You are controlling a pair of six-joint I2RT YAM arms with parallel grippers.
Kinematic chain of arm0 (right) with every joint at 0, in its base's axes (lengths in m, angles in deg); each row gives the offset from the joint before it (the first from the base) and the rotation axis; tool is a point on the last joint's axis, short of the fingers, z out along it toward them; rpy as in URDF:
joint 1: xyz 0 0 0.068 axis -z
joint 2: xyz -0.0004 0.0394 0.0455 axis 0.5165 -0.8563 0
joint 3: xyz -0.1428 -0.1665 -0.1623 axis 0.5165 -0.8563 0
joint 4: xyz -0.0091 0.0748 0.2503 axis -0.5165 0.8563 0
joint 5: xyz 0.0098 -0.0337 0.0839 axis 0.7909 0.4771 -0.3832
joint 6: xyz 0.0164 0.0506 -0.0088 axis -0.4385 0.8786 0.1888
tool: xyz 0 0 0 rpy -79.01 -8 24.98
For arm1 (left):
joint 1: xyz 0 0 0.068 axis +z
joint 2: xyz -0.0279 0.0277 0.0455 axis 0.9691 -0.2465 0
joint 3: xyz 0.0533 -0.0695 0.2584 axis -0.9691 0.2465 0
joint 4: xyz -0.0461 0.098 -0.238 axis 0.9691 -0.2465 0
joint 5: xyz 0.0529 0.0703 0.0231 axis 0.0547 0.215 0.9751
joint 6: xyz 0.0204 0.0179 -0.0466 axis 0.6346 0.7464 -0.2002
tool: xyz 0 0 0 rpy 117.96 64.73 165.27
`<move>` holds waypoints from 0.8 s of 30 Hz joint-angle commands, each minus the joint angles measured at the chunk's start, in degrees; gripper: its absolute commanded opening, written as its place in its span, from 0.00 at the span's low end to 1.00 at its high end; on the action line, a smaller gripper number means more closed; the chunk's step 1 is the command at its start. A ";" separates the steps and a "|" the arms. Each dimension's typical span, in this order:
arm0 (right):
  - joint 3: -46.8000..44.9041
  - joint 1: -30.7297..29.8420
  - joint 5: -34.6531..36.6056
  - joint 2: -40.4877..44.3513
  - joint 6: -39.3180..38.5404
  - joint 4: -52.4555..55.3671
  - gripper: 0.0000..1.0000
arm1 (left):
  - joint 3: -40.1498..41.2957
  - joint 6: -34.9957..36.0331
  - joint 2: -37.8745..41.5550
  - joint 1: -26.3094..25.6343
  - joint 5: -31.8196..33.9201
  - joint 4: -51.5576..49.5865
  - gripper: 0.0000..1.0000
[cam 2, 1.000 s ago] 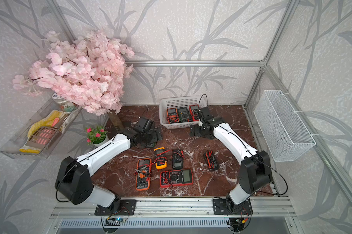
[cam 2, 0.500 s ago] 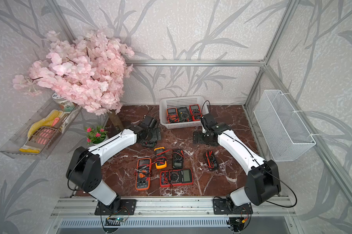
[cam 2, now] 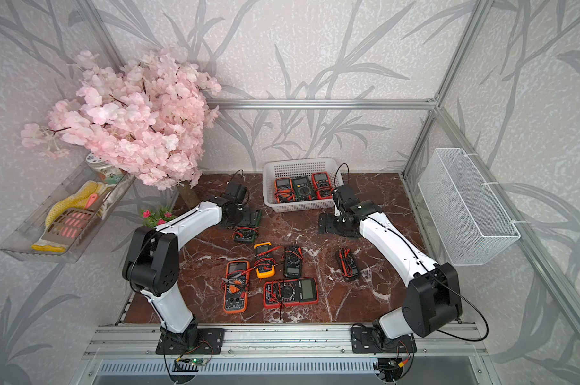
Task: Put the multimeter into the basket
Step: Pick up the multimeter from the center of the board.
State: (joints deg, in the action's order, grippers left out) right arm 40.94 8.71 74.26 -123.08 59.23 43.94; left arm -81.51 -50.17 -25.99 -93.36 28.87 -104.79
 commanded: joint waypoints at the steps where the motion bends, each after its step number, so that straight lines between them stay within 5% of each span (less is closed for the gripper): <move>1: 2.63 0.85 -0.70 -1.61 0.30 -0.25 0.99 | -2.33 3.63 -2.63 -0.21 -4.09 0.59 1.00; 24: 10.53 7.56 -6.65 -8.29 2.66 -1.74 0.99 | -6.67 2.10 -12.95 0.40 -3.33 1.38 1.00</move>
State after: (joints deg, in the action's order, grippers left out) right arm 49.03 14.35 69.23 -129.94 60.21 43.33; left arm -87.06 -47.33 -38.32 -93.03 26.53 -103.15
